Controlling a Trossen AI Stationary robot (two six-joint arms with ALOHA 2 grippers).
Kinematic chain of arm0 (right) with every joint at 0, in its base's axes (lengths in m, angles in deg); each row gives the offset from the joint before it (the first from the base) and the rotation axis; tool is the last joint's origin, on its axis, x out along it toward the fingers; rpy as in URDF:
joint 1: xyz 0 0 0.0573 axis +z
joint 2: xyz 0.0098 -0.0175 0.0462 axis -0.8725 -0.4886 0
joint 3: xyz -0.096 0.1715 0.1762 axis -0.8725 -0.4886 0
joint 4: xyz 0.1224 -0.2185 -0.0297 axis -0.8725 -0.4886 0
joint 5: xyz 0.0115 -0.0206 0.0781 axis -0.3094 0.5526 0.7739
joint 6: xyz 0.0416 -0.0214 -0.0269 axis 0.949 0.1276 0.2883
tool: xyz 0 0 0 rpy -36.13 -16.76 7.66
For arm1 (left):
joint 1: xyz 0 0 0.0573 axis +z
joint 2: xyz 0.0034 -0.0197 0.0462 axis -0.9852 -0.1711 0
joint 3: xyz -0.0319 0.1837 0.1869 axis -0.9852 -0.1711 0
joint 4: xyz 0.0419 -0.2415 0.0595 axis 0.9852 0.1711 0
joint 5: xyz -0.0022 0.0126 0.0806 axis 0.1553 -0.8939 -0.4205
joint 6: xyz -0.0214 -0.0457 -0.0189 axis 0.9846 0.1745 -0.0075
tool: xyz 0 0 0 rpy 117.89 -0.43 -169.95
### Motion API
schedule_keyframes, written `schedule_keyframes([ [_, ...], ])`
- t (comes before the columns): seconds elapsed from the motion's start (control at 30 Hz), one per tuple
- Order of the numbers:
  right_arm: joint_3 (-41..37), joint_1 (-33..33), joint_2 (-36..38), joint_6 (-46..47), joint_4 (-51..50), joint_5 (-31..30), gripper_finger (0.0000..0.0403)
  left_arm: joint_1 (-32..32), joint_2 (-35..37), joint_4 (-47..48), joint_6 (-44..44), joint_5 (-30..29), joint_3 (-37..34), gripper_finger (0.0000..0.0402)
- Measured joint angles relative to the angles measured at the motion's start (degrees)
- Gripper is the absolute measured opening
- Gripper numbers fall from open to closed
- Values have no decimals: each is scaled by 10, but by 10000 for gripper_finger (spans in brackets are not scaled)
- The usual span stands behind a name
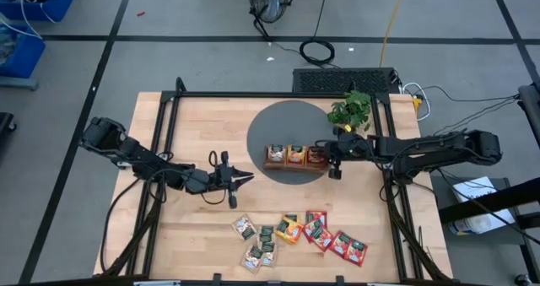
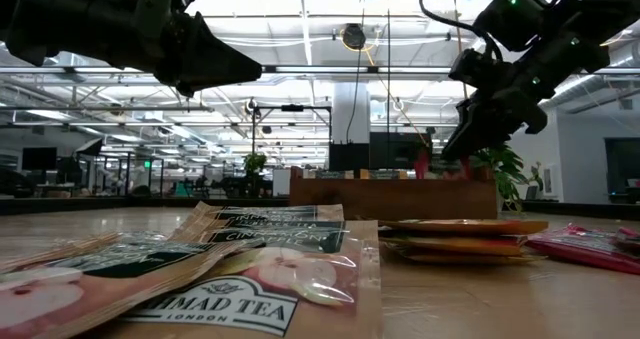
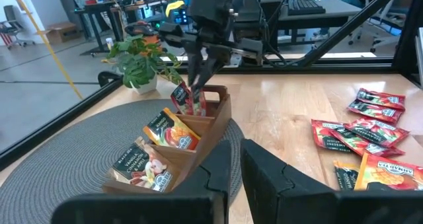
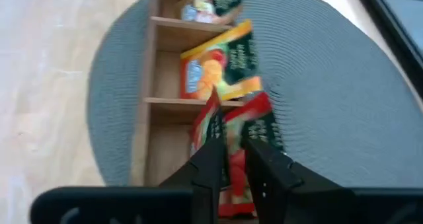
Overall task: Pick & Place Tea
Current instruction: Put the red tea bag into the right section of the wooden organiser, then put the yellow tea bag into the middle section of the wooden organiser
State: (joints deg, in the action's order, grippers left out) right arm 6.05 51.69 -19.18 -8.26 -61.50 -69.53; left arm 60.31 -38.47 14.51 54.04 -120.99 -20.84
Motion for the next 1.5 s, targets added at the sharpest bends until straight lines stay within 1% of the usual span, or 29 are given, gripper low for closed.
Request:
schedule_keyframes([
  [0.2,0,0,0,-5,6,-52,86,0,0,0,1,0,0,42],
  [0.33,0,0,0,-23,10,-86,94,0,0,0,1,0,0,42],
  [0.4,0,0,1,-28,28,-102,95,0,0,0,1,0,0,42],
  [0.47,0,2,6,-29,47,-98,95,0,0,0,1,0,0,42],
  [0.57,0,20,15,-25,78,-70,90,0,0,0,7,0,0,42],
  [0.63,0,35,21,7,87,-23,86,0,0,11,38,0,5,42],
  [0.67,0,44,21,28,86,6,83,0,0,34,57,5,14,42],
  [0.73,-8,66,16,61,104,64,77,0,0,112,80,38,44,42],
  [0.8,-33,100,3,72,154,117,69,-1,-8,201,88,84,87,42],
  [0.87,-61,138,-14,72,218,141,61,-6,-38,249,90,109,134,42],
  [0.97,-83,196,-43,73,314,138,47,-18,-96,270,56,113,188,42],
  [1.07,-85,252,-77,80,340,78,26,-21,-142,277,21,142,238,42],
  [1.13,-83,281,-97,75,340,50,8,-21,-167,294,18,180,273,42],
  [1.2,-82,303,-120,72,346,51,4,-21,-180,328,21,205,296,42],
  [1.27,-82,321,-140,79,350,53,10,-21,-192,331,35,223,312,42],
  [1.37,-82,339,-179,78,392,60,14,-22,-194,336,65,236,318,42],
  [1.43,-75,346,-212,73,436,91,13,-22,-194,340,83,240,320,42],
  [1.5,-50,352,-246,67,465,110,8,-22,-194,348,90,238,320,42],
])
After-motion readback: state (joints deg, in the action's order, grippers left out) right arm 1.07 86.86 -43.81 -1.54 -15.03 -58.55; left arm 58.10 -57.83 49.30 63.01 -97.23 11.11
